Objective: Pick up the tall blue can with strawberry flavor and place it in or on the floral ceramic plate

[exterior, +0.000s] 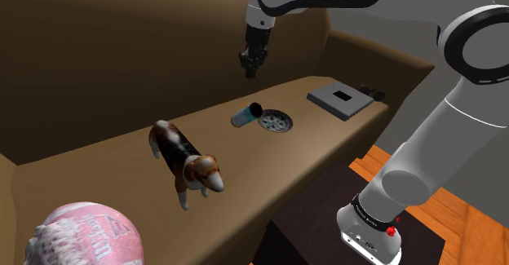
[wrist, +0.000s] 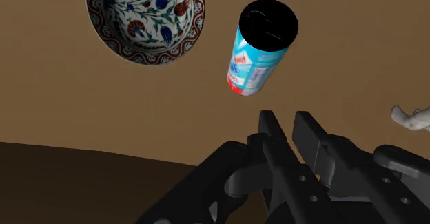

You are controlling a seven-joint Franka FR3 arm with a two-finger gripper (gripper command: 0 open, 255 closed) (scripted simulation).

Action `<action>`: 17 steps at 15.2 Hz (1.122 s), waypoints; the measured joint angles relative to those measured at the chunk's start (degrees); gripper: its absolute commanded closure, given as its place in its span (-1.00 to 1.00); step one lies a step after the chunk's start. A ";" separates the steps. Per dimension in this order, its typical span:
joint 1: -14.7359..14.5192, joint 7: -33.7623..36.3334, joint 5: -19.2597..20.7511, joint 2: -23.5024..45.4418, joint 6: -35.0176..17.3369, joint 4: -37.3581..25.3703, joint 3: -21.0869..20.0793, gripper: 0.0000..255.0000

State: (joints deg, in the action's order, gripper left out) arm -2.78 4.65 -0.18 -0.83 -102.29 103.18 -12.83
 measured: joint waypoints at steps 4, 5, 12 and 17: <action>1.90 -4.09 -0.58 -3.19 0.19 2.94 2.07 -1.00; 1.89 -4.07 -0.58 -3.18 0.19 2.94 2.06 -1.00; 0.59 -1.35 1.59 -5.10 -10.74 16.05 0.32 -1.00; -0.36 1.85 4.15 -4.74 -19.38 24.72 -1.22 -1.00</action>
State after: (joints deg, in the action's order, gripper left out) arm -3.14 6.50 3.97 -5.57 -121.67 127.89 -14.06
